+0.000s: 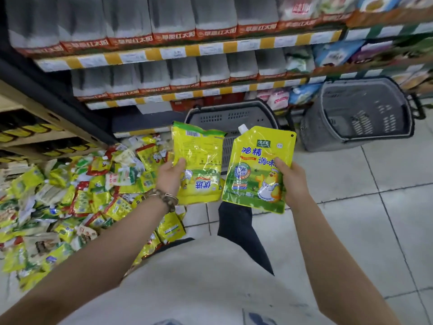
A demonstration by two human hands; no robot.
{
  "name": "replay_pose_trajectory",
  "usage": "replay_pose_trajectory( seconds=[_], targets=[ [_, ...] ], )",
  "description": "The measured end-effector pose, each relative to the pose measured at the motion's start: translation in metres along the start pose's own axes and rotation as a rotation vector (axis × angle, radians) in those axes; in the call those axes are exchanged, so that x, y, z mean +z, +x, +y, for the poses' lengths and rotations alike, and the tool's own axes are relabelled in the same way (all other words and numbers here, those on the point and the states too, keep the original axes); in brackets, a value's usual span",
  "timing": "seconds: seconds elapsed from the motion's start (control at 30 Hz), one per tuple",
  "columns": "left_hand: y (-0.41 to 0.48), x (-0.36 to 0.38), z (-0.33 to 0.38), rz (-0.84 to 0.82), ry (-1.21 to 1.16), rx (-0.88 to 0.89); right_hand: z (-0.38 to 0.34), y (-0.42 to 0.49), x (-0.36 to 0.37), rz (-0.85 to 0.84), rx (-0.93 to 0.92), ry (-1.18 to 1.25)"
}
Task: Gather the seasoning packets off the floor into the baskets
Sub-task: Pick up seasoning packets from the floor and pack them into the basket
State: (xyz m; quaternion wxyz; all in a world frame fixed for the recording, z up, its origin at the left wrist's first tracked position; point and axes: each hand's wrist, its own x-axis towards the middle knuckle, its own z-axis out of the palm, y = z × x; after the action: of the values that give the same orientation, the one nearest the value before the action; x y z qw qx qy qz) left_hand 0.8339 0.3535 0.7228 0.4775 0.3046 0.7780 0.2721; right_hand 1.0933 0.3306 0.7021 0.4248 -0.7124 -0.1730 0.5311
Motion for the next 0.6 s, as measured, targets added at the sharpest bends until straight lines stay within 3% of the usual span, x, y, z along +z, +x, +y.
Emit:
replay_pose_trajectory(
  seconds=[0.3,0.6],
  targets=[
    [0.132,0.132,0.058,0.129,0.053,-0.154,-0.058,0.212,0.019,-0.116,0.121,-0.132],
    [0.33,0.23,-0.056,0.104,0.03,-0.235,0.046,0.423,0.075,-0.124,0.099,-0.423]
  ],
)
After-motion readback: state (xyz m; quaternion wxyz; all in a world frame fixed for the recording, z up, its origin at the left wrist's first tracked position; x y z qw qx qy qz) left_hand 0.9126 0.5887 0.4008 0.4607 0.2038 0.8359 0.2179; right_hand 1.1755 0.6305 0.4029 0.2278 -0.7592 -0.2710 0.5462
